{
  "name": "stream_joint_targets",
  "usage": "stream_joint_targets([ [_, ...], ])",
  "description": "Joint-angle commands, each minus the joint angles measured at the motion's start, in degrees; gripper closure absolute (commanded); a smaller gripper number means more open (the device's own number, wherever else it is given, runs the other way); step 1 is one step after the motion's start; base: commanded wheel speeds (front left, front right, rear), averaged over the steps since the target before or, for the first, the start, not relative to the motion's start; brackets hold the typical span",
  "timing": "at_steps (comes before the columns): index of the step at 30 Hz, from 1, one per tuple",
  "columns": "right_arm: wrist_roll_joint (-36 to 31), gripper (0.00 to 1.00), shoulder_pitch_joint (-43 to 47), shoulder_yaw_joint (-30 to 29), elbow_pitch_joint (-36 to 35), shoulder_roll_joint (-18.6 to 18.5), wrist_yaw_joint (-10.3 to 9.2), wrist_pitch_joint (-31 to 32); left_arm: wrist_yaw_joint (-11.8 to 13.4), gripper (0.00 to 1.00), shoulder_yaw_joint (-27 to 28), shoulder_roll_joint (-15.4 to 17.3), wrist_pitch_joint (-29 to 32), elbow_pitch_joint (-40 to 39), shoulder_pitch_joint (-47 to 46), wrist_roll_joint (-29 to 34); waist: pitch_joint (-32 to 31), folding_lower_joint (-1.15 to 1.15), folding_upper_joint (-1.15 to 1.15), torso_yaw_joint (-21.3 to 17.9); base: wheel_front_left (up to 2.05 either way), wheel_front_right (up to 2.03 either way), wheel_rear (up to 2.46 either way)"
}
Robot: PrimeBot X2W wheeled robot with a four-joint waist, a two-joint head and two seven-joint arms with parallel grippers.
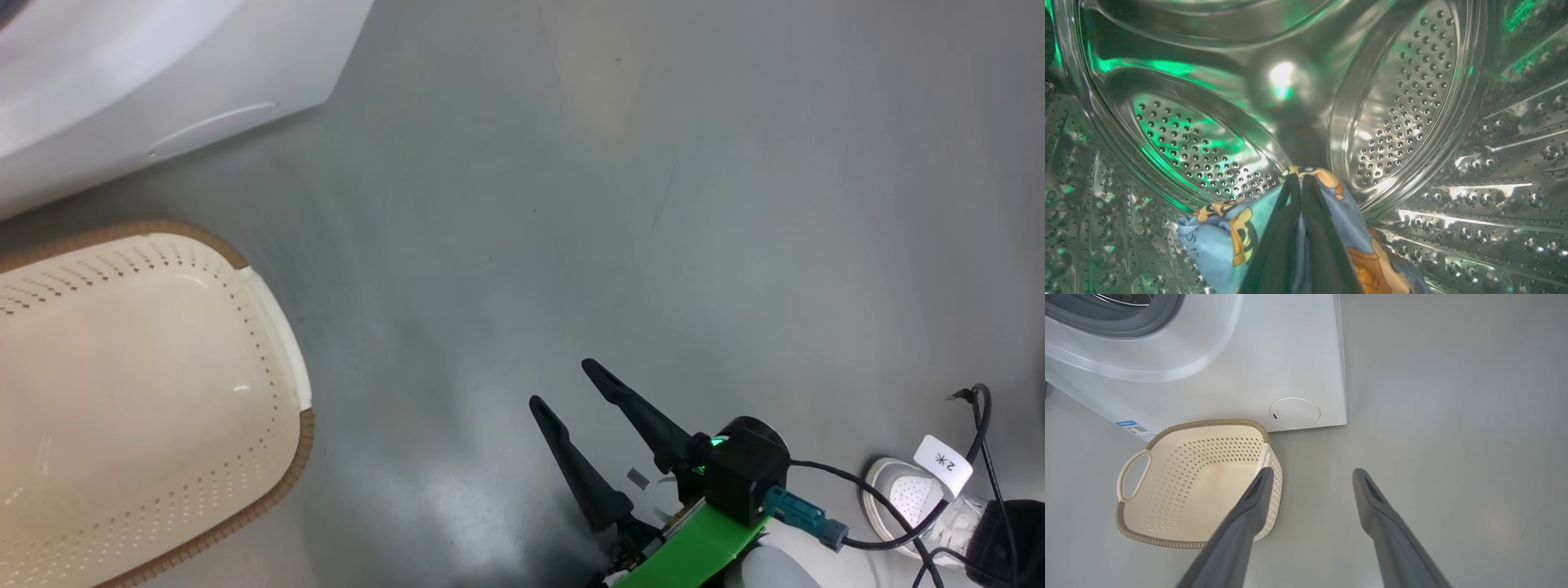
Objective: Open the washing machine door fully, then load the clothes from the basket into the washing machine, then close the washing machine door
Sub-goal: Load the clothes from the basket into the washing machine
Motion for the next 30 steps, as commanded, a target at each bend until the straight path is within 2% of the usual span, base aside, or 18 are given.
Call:
stream_joint_targets([
  [1,0.9,0.00,1.5,1.1,-1.0,-0.2,0.09,-0.7,0.4,1.00,0.1,1.5,-0.1,-0.5,0.1,-0.1,-0.1,0.00,0.00,0.0,0.00,0.00,0.00],
  [2,0.9,0.00,1.5,1.0,-1.0,-0.2,0.09,-0.7,0.5,0.89,-0.1,1.3,0.0,0.0,0.2,0.0,-0.2,0.00,0.00,0.1,0.00,0.00,0.00],
  [3,0.8,0.00,1.5,0.9,-1.0,-0.2,0.09,-0.7,0.5,0.61,-0.2,1.1,0.4,0.7,0.3,-0.1,-0.2,0.00,0.00,0.2,0.00,0.00,0.00],
  [4,0.8,0.00,1.5,0.9,-0.9,-0.2,0.09,-0.7,0.8,0.51,-0.4,1.0,0.8,1.4,0.2,0.0,-0.3,0.00,0.00,0.3,0.00,0.00,0.00],
  [5,0.8,0.00,1.5,0.9,-0.9,-0.2,0.09,-0.7,1.1,0.21,-0.7,0.8,1.4,2.2,0.1,0.2,-0.4,0.00,0.00,0.4,0.00,0.00,0.00],
  [6,0.8,0.00,1.4,0.9,-0.8,-0.2,0.09,-0.7,1.2,0.00,-0.8,0.5,2.3,3.0,0.1,0.1,-0.5,0.00,0.00,0.5,0.00,0.00,0.00],
  [16,0.7,0.00,1.4,0.4,-0.3,-0.2,0.09,-0.7,3.2,0.00,-2.6,-2.2,6.7,8.6,-0.6,0.2,-2.5,0.00,0.00,1.7,0.00,0.00,0.00],
  [20,0.5,0.00,1.5,-0.2,-0.1,-0.2,0.09,-0.7,3.1,0.00,-3.1,-3.2,9.4,9.8,-0.4,-0.3,-3.5,0.00,0.00,2.5,0.00,0.00,0.00],
  [30,0.0,0.00,1.4,-0.7,0.2,-0.2,0.09,-0.7,3.1,0.00,-3.6,-4.2,11.3,9.5,0.9,-1.4,-5.2,0.00,0.00,3.6,0.00,0.00,0.00],
])
